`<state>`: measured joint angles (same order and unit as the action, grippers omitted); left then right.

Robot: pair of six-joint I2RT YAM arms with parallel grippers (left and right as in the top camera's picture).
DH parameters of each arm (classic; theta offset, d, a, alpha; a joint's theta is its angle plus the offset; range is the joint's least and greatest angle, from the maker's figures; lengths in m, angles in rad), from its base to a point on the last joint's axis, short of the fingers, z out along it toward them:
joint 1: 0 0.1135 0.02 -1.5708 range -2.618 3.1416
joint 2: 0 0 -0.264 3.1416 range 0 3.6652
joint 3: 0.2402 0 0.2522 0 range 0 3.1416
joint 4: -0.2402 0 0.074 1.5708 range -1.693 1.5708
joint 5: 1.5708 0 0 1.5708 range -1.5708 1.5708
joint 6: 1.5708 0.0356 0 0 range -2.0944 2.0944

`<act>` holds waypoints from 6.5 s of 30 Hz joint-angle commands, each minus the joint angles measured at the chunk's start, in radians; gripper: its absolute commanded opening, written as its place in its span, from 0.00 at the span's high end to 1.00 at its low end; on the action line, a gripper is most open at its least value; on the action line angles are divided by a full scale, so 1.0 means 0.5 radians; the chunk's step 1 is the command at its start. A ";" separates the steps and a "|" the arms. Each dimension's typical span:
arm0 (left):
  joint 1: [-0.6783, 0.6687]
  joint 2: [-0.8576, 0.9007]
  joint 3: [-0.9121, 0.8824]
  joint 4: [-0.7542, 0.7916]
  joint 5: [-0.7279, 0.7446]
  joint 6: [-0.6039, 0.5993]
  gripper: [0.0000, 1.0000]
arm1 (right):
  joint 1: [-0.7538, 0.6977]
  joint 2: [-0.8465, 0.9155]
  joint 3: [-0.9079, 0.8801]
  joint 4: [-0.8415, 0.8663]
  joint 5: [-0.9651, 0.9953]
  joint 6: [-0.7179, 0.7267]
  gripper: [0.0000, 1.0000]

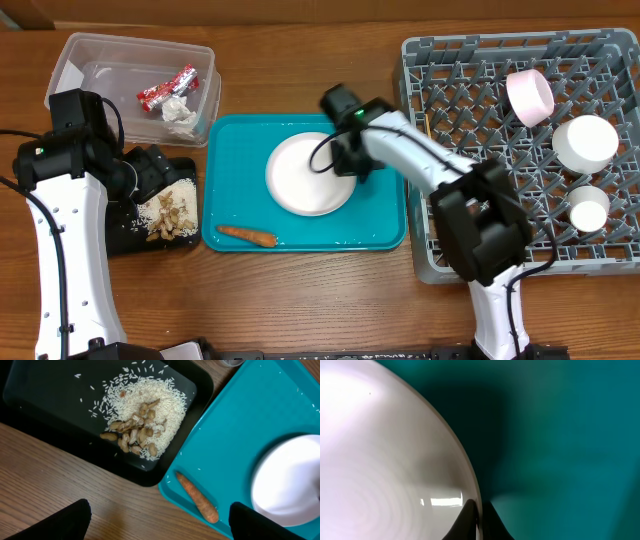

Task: Sort waste into correct bins and load items into the dishwasher
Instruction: 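Lift the white plate and stand it upright in the dish rack, then grasp the carrot on the teal tray with the left gripper, then carry the carrot left and drop it onto the black tray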

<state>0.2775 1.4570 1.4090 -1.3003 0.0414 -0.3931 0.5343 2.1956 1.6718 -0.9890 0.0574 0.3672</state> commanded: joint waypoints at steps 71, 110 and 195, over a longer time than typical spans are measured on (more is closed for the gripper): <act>0.006 -0.023 0.026 0.035 0.024 -0.028 0.07 | -0.166 -0.886 -0.198 -0.300 1.099 0.141 0.55; -1.014 0.161 -0.805 0.899 0.278 -0.889 0.00 | -1.361 -1.556 -0.200 -0.667 -0.433 -0.311 0.01; 0.403 0.761 -0.135 0.517 -0.525 -0.565 0.96 | -1.361 -1.556 -0.200 -0.683 -0.410 -0.318 0.01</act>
<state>0.4561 1.7710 1.3357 -1.0435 -0.1780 -0.6983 -0.1432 1.4178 1.5677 -1.3323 -0.1524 0.2119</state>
